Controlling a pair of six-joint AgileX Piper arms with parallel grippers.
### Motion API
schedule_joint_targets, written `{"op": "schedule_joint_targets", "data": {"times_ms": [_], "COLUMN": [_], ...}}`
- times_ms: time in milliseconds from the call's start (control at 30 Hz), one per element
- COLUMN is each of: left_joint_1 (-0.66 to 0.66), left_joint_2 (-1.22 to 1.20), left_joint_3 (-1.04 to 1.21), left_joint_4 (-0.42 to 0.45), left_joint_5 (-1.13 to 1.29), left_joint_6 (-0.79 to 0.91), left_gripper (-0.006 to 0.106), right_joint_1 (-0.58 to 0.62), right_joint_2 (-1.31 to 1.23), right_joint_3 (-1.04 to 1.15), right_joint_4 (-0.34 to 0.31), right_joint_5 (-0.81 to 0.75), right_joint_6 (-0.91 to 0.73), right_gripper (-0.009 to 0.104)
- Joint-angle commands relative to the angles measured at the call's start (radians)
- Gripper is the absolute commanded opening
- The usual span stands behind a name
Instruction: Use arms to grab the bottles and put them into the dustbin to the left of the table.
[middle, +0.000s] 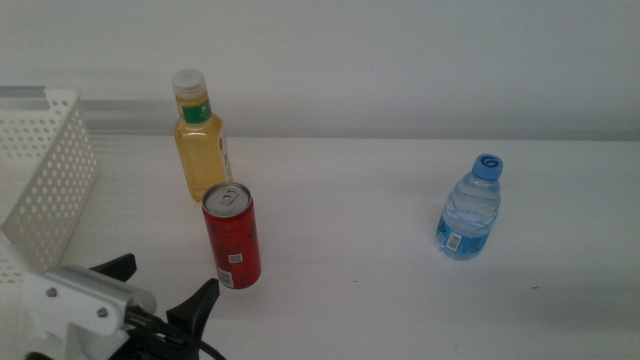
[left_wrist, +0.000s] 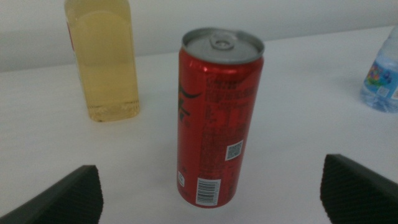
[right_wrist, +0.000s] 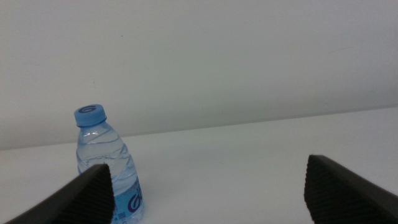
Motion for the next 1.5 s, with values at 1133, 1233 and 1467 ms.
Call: {"op": "schedule_joint_targets", "data": {"times_ms": [1133, 1233, 1467], "left_joint_1": [-0.004, -0.004, -0.004], "left_joint_2": [0.375, 0.377, 0.423], "left_joint_3": [0.016, -0.04, -0.111], "left_joint_4": [0.019, 0.019, 0.019], "left_joint_5": [-0.416, -0.348, -0.312], "left_joint_6": [-0.063, -0.057, -0.056], "left_gripper": [0.094, 0.094, 0.094], "right_joint_1": [-0.007, -0.007, -0.007], "right_joint_2": [-0.03, -0.03, -0.03], "right_joint_3": [0.044, 0.044, 0.044], "right_joint_4": [-0.001, -0.001, -0.001], "right_joint_5": [-0.009, -0.009, -0.009], "right_joint_6": [-0.004, -0.004, -0.004], "right_gripper": [0.082, 0.082, 0.082]}}
